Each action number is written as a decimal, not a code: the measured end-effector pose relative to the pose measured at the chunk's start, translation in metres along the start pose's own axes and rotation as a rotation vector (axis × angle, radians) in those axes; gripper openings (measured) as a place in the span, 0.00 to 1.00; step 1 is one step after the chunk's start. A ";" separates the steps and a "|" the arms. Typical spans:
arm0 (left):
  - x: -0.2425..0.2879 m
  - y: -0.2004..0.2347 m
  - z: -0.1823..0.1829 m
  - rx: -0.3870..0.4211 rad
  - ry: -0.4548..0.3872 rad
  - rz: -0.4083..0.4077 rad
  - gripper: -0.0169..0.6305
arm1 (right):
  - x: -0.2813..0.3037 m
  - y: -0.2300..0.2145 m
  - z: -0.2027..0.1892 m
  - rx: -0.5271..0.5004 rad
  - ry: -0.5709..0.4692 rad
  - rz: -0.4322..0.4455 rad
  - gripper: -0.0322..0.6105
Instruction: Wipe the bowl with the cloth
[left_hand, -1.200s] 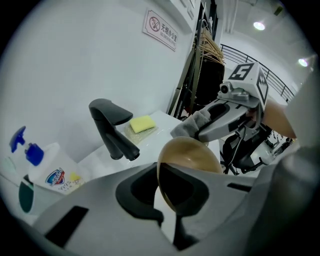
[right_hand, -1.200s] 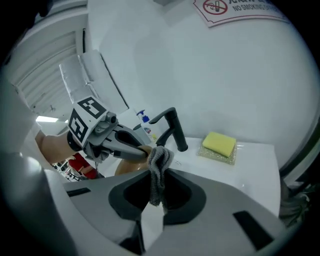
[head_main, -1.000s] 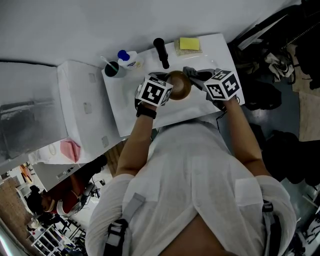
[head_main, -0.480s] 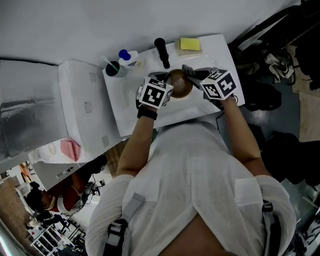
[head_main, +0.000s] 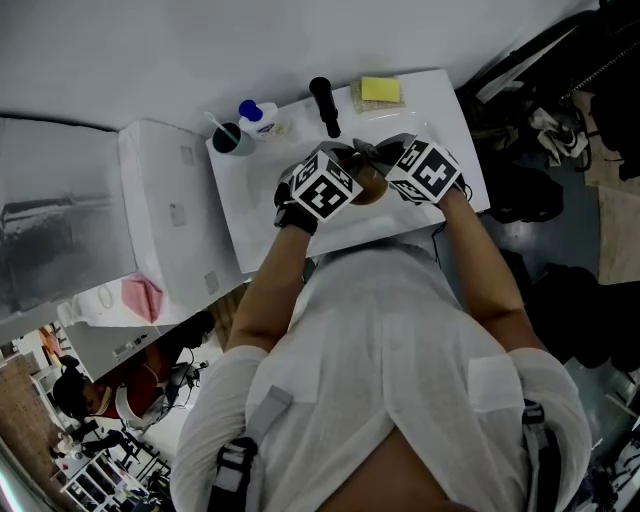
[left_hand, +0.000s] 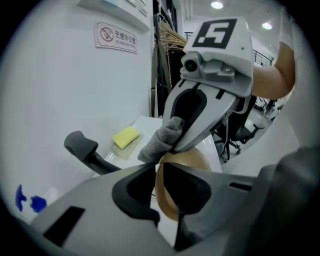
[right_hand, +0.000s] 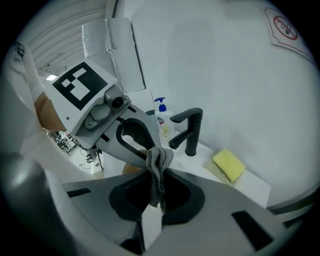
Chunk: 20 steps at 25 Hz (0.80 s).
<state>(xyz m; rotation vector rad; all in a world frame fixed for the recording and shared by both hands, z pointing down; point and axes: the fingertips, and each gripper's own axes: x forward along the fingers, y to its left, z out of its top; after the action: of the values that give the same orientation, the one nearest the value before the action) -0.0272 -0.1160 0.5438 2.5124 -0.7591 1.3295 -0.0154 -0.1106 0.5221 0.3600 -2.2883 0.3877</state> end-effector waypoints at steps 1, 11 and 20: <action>0.001 0.000 0.000 0.029 0.017 0.003 0.10 | 0.001 0.002 0.002 -0.011 0.003 0.005 0.12; 0.004 -0.005 -0.011 0.091 0.089 -0.005 0.05 | 0.004 0.009 0.005 -0.084 -0.008 0.031 0.15; -0.001 0.013 0.006 0.227 0.011 0.174 0.05 | -0.005 0.008 0.019 -0.196 -0.056 -0.025 0.31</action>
<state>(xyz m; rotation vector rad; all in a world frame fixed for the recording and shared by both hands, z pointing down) -0.0299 -0.1297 0.5389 2.6598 -0.8887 1.5668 -0.0277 -0.1096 0.5050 0.3024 -2.3501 0.1401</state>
